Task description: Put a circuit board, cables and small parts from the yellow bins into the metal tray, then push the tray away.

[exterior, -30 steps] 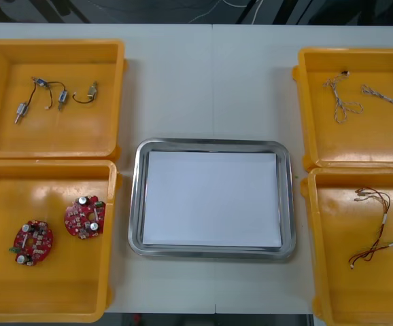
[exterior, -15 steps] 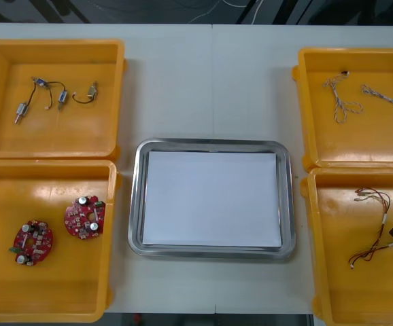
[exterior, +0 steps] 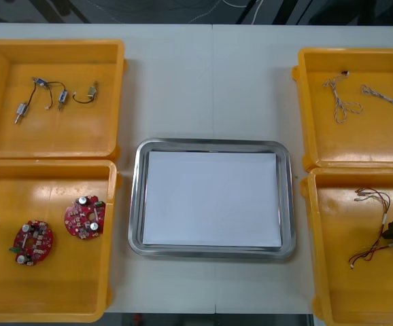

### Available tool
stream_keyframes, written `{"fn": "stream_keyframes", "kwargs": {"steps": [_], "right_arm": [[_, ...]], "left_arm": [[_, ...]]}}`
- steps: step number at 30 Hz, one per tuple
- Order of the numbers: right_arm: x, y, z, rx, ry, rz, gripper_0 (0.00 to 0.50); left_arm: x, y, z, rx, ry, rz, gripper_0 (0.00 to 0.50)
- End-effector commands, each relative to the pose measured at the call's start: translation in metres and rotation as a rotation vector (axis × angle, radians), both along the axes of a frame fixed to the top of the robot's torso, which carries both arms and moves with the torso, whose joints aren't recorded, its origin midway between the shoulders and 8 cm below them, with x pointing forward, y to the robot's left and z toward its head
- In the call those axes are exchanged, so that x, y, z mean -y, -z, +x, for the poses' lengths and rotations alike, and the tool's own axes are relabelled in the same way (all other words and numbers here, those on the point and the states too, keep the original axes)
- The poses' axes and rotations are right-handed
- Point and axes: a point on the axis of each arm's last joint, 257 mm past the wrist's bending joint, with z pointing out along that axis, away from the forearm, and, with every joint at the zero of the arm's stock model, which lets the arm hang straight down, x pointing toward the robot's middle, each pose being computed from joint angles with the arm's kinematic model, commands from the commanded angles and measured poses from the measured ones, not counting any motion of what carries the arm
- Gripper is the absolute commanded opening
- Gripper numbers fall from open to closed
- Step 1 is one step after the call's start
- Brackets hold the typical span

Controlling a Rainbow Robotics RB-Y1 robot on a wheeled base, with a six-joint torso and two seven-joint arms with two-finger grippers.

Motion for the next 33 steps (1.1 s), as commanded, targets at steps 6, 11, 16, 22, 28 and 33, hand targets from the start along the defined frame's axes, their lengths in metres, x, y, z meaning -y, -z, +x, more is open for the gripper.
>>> {"fn": "stream_keyframes", "kwargs": {"steps": [6,11,16,22,28,33], "right_arm": [[-0.006,0.023,0.001,-0.018,0.025,0.017,0.500],[-0.004,0.030,0.003,-0.013,0.040,0.025,0.500],[-0.005,0.031,0.002,-0.018,0.045,0.027,0.335],[-0.008,0.032,0.000,-0.029,0.042,0.036,0.000],[-0.010,0.021,0.002,-0.015,0.031,0.029,0.000],[-0.008,-0.019,-0.003,0.004,-0.004,-0.015,0.000]], "left_arm": [[-0.002,0.027,-0.017,-0.023,-0.022,-0.011,0.500],[-0.005,0.042,-0.016,-0.034,-0.033,-0.021,0.500],[-0.008,0.057,-0.012,-0.035,-0.032,-0.014,0.500],[-0.003,0.066,-0.013,-0.052,-0.018,-0.010,0.500],[0.004,0.075,-0.018,-0.068,-0.003,-0.013,0.500],[0.008,0.082,-0.022,-0.075,0.006,-0.015,0.500]]}}
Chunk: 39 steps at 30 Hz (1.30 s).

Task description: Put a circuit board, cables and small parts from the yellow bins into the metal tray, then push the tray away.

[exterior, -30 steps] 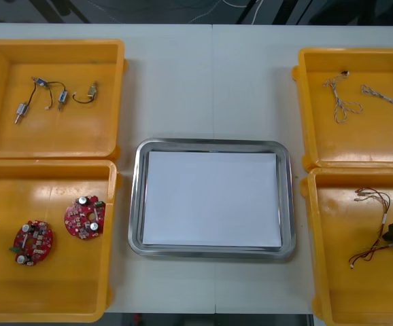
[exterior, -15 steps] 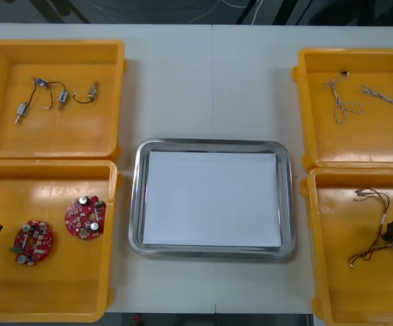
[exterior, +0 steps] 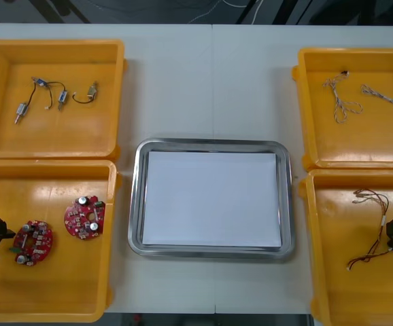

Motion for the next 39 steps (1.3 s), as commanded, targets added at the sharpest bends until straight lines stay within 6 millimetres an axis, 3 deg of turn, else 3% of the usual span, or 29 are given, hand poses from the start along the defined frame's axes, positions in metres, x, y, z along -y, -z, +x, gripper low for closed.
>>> {"fn": "stream_keyframes", "kwargs": {"steps": [1,5,15,21,36,37,38,39], "right_arm": [[-0.006,-0.036,-0.006,0.024,-0.009,-0.025,0.000],[-0.004,-0.067,-0.009,0.048,-0.033,-0.071,0.000],[-0.005,-0.112,-0.021,0.026,-0.098,-0.145,0.000],[-0.010,-0.142,-0.009,0.097,-0.152,-0.194,0.000],[-0.024,-0.176,-0.010,0.123,-0.326,-0.195,0.000],[-0.026,-0.178,-0.011,0.124,-0.338,-0.196,0.000],[-0.028,-0.180,-0.011,0.126,-0.351,-0.197,0.000],[-0.028,-0.181,-0.011,0.127,-0.357,-0.197,0.000]], "left_arm": [[0.004,0.018,-0.017,-0.033,0.050,0.021,0.500],[0.007,0.020,-0.018,-0.035,0.050,0.015,0.500],[0.011,0.023,-0.018,-0.038,0.058,0.016,0.500],[0.013,0.024,-0.019,-0.041,0.060,0.014,0.500],[0.013,0.027,-0.019,-0.043,0.063,0.020,0.500],[0.013,0.027,-0.019,-0.043,0.065,0.021,0.405],[0.013,0.027,-0.020,-0.044,0.067,0.023,0.157],[0.014,0.027,-0.019,-0.043,0.068,0.022,0.005]]}}
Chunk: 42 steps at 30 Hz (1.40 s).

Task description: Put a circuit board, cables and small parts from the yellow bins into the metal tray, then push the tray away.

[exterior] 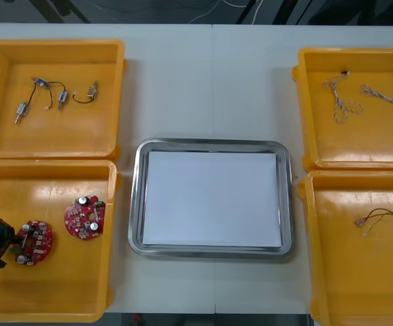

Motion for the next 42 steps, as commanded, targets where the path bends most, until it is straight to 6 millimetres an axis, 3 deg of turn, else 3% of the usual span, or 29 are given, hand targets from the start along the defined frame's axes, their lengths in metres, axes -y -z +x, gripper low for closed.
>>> {"fn": "stream_keyframes", "kwargs": {"steps": [1,20,42], "right_arm": [[0.005,-0.032,0.003,0.055,-0.053,-0.060,0.000],[-0.016,-0.063,-0.008,0.052,-0.233,-0.095,0.000],[-0.037,-0.075,-0.009,0.083,-0.379,-0.170,0.000]], "left_arm": [[0.005,0.015,-0.015,-0.028,0.060,0.020,0.000],[0.005,0.013,-0.014,-0.023,0.060,0.018,0.000],[0.004,0.007,-0.011,-0.007,0.051,0.000,0.000]]}}
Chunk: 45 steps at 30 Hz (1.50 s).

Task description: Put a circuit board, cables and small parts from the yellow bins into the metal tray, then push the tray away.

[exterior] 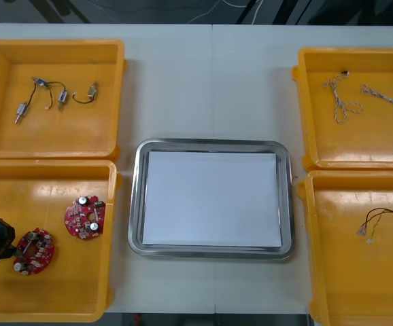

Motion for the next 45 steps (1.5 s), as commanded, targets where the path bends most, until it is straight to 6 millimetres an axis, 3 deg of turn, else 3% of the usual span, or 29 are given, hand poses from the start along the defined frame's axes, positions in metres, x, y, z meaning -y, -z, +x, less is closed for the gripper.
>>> {"fn": "stream_keyframes", "kwargs": {"steps": [1,21,34,45], "right_arm": [[0.001,-0.021,0.006,0.059,-0.093,-0.111,0.000],[-0.008,-0.020,0.004,0.054,-0.137,-0.113,0.000],[0.003,-0.023,0.010,0.073,-0.115,-0.154,0.000],[0.005,-0.022,0.010,0.073,-0.139,-0.177,0.002]], "left_arm": [[0.003,0.005,-0.011,-0.006,0.045,-0.007,0.000],[-0.003,-0.040,-0.014,-0.014,0.076,-0.024,0.000],[-0.009,-0.067,-0.007,0.003,0.092,-0.022,0.000],[-0.010,-0.071,-0.006,0.003,0.068,-0.023,0.000]]}}
